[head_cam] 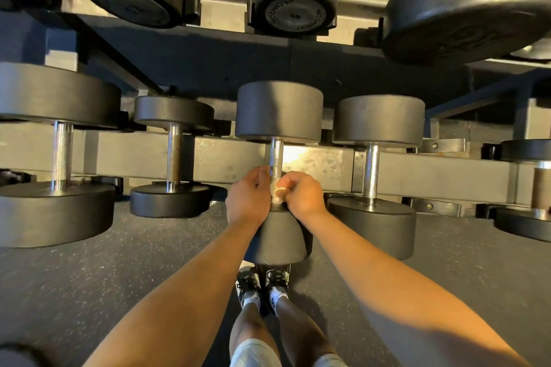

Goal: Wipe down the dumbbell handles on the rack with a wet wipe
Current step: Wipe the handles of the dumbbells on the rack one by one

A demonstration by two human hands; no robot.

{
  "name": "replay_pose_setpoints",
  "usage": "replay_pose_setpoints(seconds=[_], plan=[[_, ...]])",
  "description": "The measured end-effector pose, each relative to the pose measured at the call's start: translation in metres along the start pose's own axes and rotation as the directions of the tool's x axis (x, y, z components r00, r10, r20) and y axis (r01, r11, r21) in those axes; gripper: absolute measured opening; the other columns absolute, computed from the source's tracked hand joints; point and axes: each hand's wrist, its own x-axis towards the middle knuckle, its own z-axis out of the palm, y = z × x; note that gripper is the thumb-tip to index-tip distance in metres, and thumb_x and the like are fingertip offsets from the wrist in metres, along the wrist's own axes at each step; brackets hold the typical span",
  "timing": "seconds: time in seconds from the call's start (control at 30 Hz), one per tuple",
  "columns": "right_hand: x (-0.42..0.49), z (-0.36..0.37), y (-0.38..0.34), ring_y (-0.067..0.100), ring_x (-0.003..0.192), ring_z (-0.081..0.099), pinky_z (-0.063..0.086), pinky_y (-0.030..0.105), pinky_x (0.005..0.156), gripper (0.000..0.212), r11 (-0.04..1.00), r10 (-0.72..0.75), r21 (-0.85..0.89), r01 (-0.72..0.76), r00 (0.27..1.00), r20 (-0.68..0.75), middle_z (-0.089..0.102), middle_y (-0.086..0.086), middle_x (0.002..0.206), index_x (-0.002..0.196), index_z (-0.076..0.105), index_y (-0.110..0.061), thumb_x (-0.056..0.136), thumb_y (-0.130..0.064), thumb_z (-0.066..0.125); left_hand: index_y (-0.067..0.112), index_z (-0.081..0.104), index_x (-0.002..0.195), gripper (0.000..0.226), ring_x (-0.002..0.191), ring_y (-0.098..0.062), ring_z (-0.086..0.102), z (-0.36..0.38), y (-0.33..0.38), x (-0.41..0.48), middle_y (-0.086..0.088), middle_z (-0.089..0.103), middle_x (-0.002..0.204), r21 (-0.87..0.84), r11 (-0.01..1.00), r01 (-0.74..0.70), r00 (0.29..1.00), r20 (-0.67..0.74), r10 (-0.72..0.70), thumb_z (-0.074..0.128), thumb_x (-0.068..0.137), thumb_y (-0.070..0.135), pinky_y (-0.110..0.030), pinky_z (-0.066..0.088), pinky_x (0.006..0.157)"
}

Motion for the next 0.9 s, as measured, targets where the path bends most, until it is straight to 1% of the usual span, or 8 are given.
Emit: replay_pose_setpoints(seconds=[0.17, 0.27, 0.4, 0.5, 0.57, 0.73, 0.83, 0.9], plan=[[-0.002, -0.001, -0.005, 0.018, 0.093, 0.065, 0.052, 0.022, 0.083, 0.02, 0.99, 0.016, 0.138, -0.006, 0.997, -0.071, 0.071, 0.006, 0.1, 0.093, 0.072, -0.013, 0.088, 0.005, 0.067, 0.039, 0.067, 0.103, 0.034, 0.087, -0.013, 0.065, -0.002, -0.005, -0.001, 0.01, 0.07, 0.09, 0.015, 0.999, -0.047, 0.999, 0.019, 0.046, 0.034, 0.102, 0.047, -0.035, 0.054, 0.082], [0.008, 0.005, -0.003, 0.024, 0.093, 0.065, 0.055, 0.035, 0.082, 0.018, 0.995, 0.051, 0.092, -0.049, 0.998, -0.023, 0.069, 0.01, 0.099, 0.09, 0.064, -0.013, 0.088, 0.004, 0.059, 0.044, 0.064, 0.124, 0.04, 0.095, -0.012, 0.066, -0.004, -0.012, 0.002, 0.012, 0.072, 0.102, 0.005, 0.998, -0.07, 0.997, 0.035, 0.07, 0.034, 0.097, 0.05, -0.04, 0.056, 0.089], [0.009, 0.006, -0.005, 0.02, 0.086, 0.064, 0.056, 0.032, 0.082, 0.018, 0.988, 0.097, -0.122, -0.09, 0.994, 0.054, 0.066, 0.002, 0.091, 0.085, 0.065, -0.016, 0.087, 0.0, 0.059, 0.041, 0.065, 0.124, 0.034, 0.098, -0.018, 0.064, -0.004, -0.007, -0.002, 0.006, 0.071, 0.109, 0.052, 0.997, -0.064, 0.998, 0.008, 0.063, 0.038, 0.102, 0.042, -0.039, 0.054, 0.091], [0.009, 0.008, -0.008, 0.027, 0.083, 0.069, 0.061, 0.042, 0.082, 0.035, 0.987, 0.14, -0.085, -0.138, 0.99, 0.023, 0.071, 0.007, 0.087, 0.07, 0.068, -0.018, 0.083, 0.007, 0.047, 0.04, 0.065, 0.124, 0.034, 0.097, -0.02, 0.064, -0.002, -0.006, -0.004, 0.005, 0.071, 0.111, 0.135, 0.99, -0.046, 0.999, -0.006, 0.047, 0.039, 0.103, 0.041, -0.033, 0.051, 0.083], [0.01, 0.009, -0.007, 0.028, 0.083, 0.07, 0.061, 0.045, 0.08, 0.033, 0.986, 0.15, -0.073, -0.148, 0.988, 0.024, 0.072, 0.008, 0.086, 0.069, 0.07, -0.018, 0.08, 0.006, 0.05, 0.038, 0.064, 0.126, 0.033, 0.096, -0.018, 0.063, -0.001, -0.008, -0.007, 0.006, 0.071, 0.112, 0.132, 0.99, -0.049, 0.999, 0.014, 0.048, 0.039, 0.104, 0.039, -0.03, 0.048, 0.078], [-0.003, 0.0, -0.008, 0.016, 0.083, 0.063, 0.054, 0.025, 0.072, 0.03, 0.998, 0.051, -0.033, -0.054, 0.996, -0.075, 0.068, 0.001, 0.087, 0.073, 0.065, -0.019, 0.084, 0.008, 0.057, 0.031, 0.057, 0.136, 0.032, 0.088, -0.003, 0.058, -0.011, -0.012, -0.015, 0.014, 0.062, 0.104, 0.051, 0.994, -0.101, 0.991, 0.094, 0.096, 0.042, 0.108, 0.035, -0.013, 0.039, 0.069], [-0.01, 0.0, -0.014, 0.012, 0.084, 0.059, 0.051, 0.021, 0.076, 0.011, 0.987, -0.105, 0.106, 0.118, 0.987, -0.124, 0.066, 0.006, 0.092, 0.088, 0.071, -0.013, 0.087, -0.002, 0.07, 0.036, 0.051, 0.14, 0.033, 0.1, -0.005, 0.062, -0.019, -0.008, -0.015, 0.014, 0.063, 0.117, -0.121, 0.988, -0.092, 0.987, 0.122, 0.106, 0.042, 0.108, 0.038, -0.019, 0.046, 0.08], [-0.013, 0.001, -0.019, 0.007, 0.092, 0.058, 0.047, 0.008, 0.078, 0.017, 0.966, -0.198, 0.148, 0.212, 0.974, -0.107, 0.064, 0.005, 0.104, 0.105, 0.075, -0.015, 0.09, -0.007, 0.071, 0.034, 0.052, 0.136, 0.03, 0.1, 0.002, 0.06, -0.02, 0.001, -0.011, 0.02, 0.06, 0.113, -0.183, 0.975, -0.13, 0.978, 0.137, 0.156, 0.044, 0.108, 0.036, -0.015, 0.046, 0.082]])
